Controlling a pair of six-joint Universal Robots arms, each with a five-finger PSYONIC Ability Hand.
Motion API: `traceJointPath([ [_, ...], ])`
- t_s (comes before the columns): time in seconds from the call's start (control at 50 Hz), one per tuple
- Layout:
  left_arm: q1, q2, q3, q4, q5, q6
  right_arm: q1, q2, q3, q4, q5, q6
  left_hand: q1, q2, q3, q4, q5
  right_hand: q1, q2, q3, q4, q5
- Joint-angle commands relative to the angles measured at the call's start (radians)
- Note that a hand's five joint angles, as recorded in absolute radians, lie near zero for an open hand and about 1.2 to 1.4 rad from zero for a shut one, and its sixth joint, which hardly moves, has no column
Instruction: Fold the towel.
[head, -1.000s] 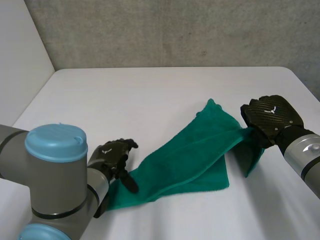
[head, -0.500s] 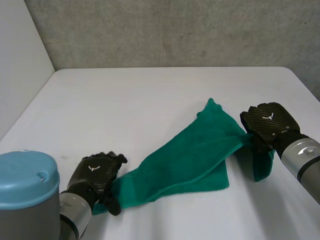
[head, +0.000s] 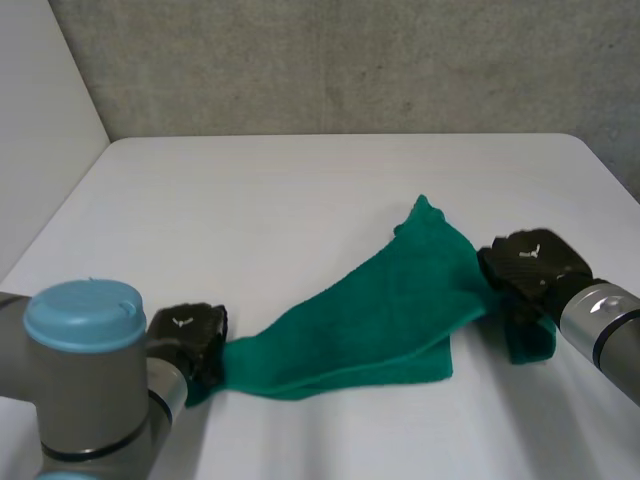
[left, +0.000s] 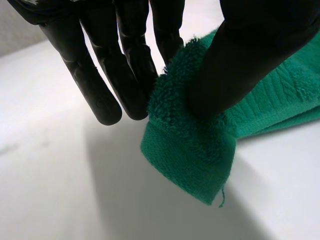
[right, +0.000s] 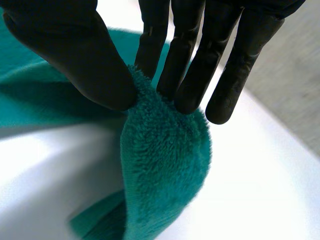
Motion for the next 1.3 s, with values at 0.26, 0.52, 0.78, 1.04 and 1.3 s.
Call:
traceJointPath([
  [0.26, 0.063, 0.453, 0.128, -0.188, 0.129, 0.204, -0.121, -0.194, -0.285, 0.431, -0.032, -0.125, 0.258, 0.205, 0.212, 0.205, 0.269, 0.443, 0.228, 0.219, 0.208, 0.247],
  [0.52, 0.178, 0.066, 0.185, -0.216, 0.165, 0.209, -0.091, 0.159, -0.342, 0.489, -0.009, -0.239, 0.258, 0.205, 0.212, 0.205, 0.269, 0.443, 0.228, 0.219, 0.208, 0.247],
  [0.78, 0.16, -0.074, 0.726, -0.193, 0.169, 0.199, 0.005, 0.273, -0.789, 0.197, 0.115, -0.029, 0.258, 0.205, 0.212, 0.205, 0.269, 0.443, 0.228, 0.219, 0.208, 0.247],
  [1.04, 0.159, 0.134, 0.65, 0.224, 0.131, 0.101, 0.011, -0.063, -0.569, -0.338, 0.109, 0.21, 0.258, 0.205, 0.212, 0.205, 0.269, 0.443, 0.228, 0.219, 0.208, 0.247],
  [1.3, 0.228, 0.109, 0.248, 0.183, 0.139, 0.095, 0.013, 0.021, -0.244, -0.19, 0.054, 0.129, 0.258, 0.205, 0.212, 0.205, 0.269, 0.443, 0.228, 0.219, 0.208, 0.247],
])
